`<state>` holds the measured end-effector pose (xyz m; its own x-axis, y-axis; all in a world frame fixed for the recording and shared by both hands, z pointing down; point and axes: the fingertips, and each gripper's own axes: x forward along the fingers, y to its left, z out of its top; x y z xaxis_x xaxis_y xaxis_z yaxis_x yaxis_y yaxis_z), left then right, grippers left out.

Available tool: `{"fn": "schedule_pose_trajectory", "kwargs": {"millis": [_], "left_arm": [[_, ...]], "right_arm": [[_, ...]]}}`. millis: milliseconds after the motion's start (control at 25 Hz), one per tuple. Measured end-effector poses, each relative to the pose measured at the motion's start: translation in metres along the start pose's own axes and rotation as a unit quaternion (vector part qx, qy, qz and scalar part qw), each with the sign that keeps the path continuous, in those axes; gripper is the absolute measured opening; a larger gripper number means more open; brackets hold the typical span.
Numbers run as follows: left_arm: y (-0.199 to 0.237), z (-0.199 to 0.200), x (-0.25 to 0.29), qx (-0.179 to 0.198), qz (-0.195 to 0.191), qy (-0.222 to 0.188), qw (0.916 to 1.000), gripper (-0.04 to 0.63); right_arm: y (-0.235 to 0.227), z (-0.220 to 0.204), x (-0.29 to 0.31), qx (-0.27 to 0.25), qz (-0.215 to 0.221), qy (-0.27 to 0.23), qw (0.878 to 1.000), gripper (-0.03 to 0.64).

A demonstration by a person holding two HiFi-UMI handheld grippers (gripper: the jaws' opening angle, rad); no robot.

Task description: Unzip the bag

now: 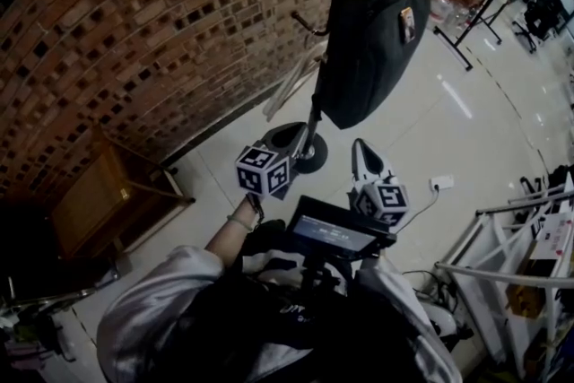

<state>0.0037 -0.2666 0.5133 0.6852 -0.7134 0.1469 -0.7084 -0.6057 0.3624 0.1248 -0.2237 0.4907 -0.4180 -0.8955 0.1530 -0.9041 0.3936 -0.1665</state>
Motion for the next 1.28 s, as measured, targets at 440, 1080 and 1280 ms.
{"fn": "schedule_pose_trajectory", "kwargs": {"millis": [440, 1080, 1280], "left_arm": [[0.016, 0.004, -0.022, 0.005, 0.033, -0.004, 0.9994, 0.009], [0.008, 0.009, -0.025, 0.009, 0.035, -0.007, 0.9993, 0.009], [0.010, 0.009, -0.027, 0.007, 0.040, -0.006, 0.9992, 0.009]], "right_arm": [[0.008, 0.001, 0.006, -0.017, 0.004, -0.003, 1.000, -0.014], [0.011, 0.001, 0.007, -0.012, 0.006, -0.008, 1.000, -0.014], [0.012, 0.000, 0.008, -0.012, 0.006, -0.008, 1.000, -0.014]]}}
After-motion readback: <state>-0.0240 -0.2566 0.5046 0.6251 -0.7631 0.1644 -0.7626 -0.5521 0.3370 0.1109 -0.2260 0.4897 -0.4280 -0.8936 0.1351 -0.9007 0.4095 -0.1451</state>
